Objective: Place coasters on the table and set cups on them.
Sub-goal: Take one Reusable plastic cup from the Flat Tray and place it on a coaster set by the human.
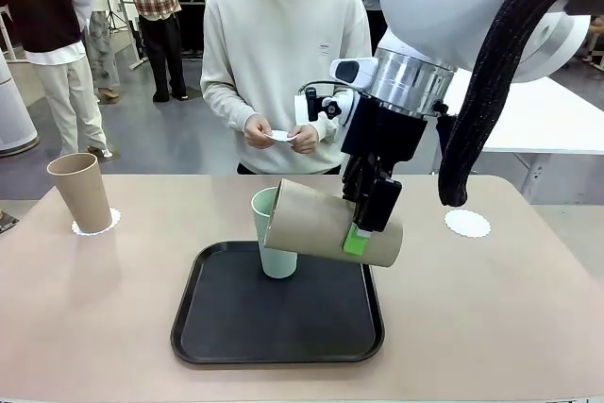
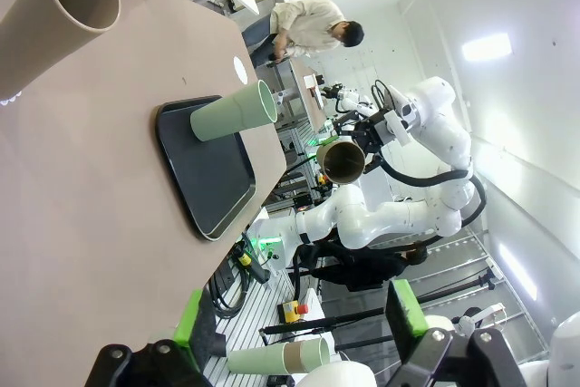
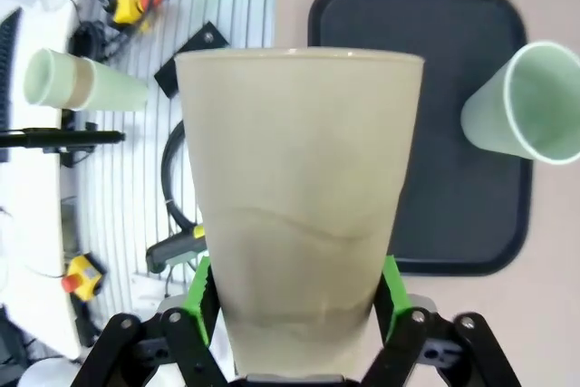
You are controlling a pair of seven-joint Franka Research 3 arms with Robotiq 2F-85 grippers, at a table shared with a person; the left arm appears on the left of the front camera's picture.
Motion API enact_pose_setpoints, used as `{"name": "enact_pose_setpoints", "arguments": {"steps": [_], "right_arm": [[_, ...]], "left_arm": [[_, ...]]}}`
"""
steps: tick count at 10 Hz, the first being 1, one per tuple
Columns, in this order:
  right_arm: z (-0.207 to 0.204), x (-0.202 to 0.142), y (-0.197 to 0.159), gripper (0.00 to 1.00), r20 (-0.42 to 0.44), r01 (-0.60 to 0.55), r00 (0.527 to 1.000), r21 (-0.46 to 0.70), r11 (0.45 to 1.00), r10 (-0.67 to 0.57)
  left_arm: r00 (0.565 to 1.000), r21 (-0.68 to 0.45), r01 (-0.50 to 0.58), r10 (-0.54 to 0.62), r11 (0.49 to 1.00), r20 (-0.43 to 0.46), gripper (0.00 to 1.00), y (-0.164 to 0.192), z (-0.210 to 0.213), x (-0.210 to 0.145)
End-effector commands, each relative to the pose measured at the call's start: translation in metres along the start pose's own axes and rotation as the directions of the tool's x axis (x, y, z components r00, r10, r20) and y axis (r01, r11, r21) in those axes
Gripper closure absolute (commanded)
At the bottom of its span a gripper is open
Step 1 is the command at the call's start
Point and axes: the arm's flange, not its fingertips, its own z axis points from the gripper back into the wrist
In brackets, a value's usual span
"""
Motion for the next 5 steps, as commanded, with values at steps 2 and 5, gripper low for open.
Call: {"name": "enact_pose_setpoints", "arguments": {"steps": [2, 5], "right_arm": [[0.009, 0.004, 0.008, 1.00, 0.008, -0.017, 1.000, -0.018, 1.000, 0.017], [0.001, -0.047, -0.042, 0.18, 0.121, -0.292, 0.948, -0.045, 0.955, 0.295]], "left_arm": [[1.000, -0.007, 0.006, -0.006, 1.000, 0.003, 0.00, -0.002, 0.001, -0.001], [1.000, -0.007, 0.006, -0.006, 1.000, 0.003, 0.00, -0.002, 0.001, -0.001]]}}
